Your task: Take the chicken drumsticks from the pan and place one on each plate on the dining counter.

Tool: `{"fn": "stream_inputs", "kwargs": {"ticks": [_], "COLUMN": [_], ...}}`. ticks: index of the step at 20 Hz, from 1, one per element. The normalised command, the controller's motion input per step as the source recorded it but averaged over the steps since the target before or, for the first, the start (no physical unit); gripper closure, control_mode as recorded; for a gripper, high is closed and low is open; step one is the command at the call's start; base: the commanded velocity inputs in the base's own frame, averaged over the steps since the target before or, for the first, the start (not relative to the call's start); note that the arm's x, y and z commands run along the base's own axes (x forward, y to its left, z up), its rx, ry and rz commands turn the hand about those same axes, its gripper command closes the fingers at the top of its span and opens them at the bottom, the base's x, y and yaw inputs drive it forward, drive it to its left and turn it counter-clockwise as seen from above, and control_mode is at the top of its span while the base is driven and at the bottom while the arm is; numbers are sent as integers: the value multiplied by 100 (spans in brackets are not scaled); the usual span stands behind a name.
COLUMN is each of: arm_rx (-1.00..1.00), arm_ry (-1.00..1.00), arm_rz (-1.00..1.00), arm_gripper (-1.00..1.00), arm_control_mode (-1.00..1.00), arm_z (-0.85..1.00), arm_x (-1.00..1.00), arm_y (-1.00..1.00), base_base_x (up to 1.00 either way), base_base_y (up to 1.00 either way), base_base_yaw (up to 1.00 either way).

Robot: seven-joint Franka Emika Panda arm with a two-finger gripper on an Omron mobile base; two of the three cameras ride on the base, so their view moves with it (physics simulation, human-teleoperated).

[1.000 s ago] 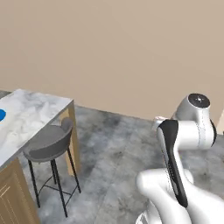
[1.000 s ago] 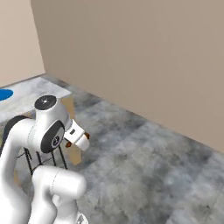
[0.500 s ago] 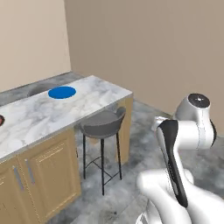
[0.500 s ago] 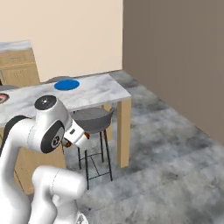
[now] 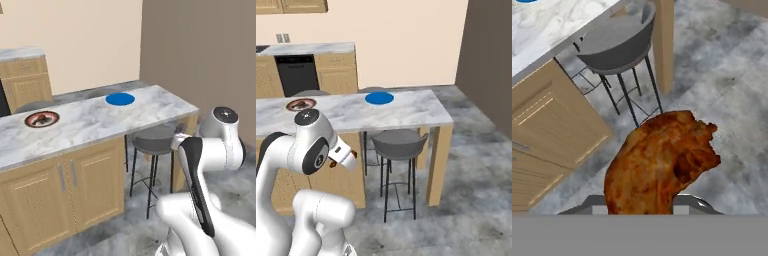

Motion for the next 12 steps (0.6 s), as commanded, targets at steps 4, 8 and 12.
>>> {"fn": "stream_inputs", "kwargs": {"ticks": [4, 8, 12], "arm_rx": [0, 0, 0], "arm_ry": [0, 0, 0], "arm_rz": [0, 0, 0], "arm_gripper": [100, 100, 100], "arm_control_mode": [100, 100, 100], "arm_z": [0, 0, 0], "arm_x": [0, 0, 0], "arm_y": [0, 0, 0], "base_base_x": [63, 80, 77], "base_base_y": [0, 0, 0], "base_base_yaw": [32, 25, 21]}}
